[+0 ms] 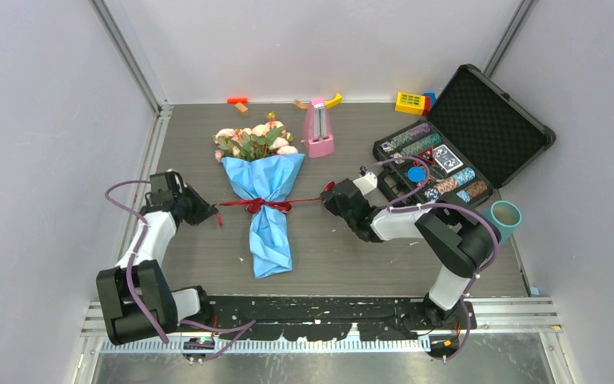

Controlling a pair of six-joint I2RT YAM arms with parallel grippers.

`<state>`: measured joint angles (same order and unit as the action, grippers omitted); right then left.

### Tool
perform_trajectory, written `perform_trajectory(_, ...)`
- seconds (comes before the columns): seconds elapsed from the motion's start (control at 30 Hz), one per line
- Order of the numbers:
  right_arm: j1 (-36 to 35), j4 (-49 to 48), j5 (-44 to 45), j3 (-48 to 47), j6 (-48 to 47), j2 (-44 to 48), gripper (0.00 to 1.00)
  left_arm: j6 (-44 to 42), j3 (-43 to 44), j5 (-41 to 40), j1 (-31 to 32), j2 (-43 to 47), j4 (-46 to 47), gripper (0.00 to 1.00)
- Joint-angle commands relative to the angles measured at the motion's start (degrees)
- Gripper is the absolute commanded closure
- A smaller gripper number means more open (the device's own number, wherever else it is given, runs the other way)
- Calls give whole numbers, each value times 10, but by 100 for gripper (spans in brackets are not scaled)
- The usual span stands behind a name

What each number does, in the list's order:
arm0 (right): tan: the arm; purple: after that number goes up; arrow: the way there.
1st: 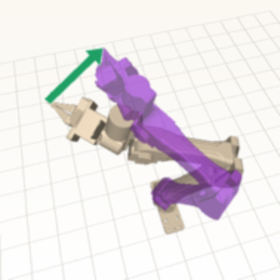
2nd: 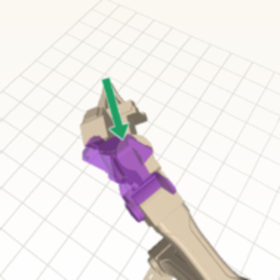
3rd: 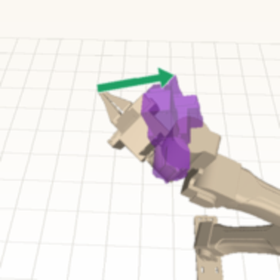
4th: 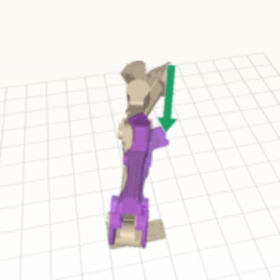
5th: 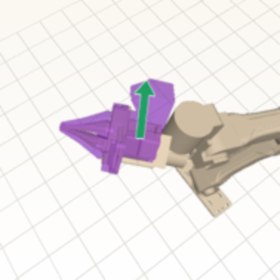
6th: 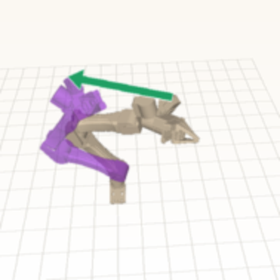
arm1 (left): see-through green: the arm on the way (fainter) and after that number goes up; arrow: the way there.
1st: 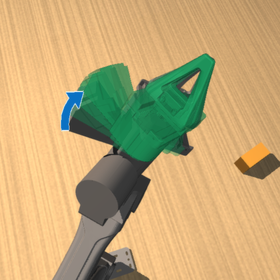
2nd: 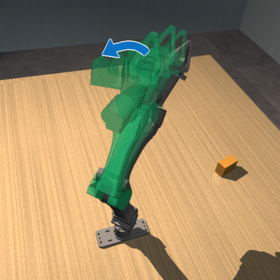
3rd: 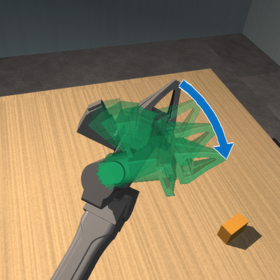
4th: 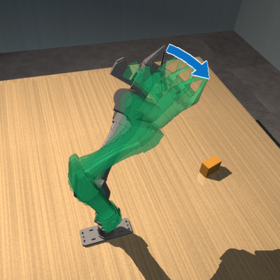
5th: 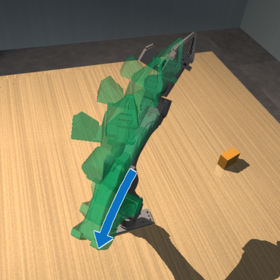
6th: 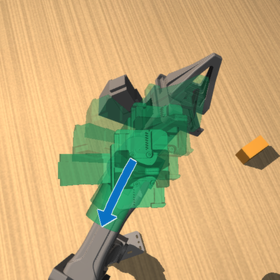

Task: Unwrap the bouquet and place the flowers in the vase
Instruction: Untie the ribbon from the wrapping paper.

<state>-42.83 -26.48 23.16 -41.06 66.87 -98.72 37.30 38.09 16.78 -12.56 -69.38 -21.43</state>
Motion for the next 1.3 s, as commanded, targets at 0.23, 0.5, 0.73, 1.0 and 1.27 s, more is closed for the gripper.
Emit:
perform_trajectory(0.23,14,1,48,17,-17,41,100,9,-4,20,-31,17,12,100)
perform_trajectory(0.5,21,7,59,26,-22,55,100,10,2,31,-50,24,6,100)
perform_trajectory(0.73,27,13,67,34,-25,66,100,7,9,35,-63,31,-5,100)
perform_trajectory(1.0,34,17,72,42,-24,75,100,3,17,40,-74,39,-15,100)
perform_trajectory(1.27,40,22,79,51,-26,86,100,2,25,46,-84,43,-22,100)
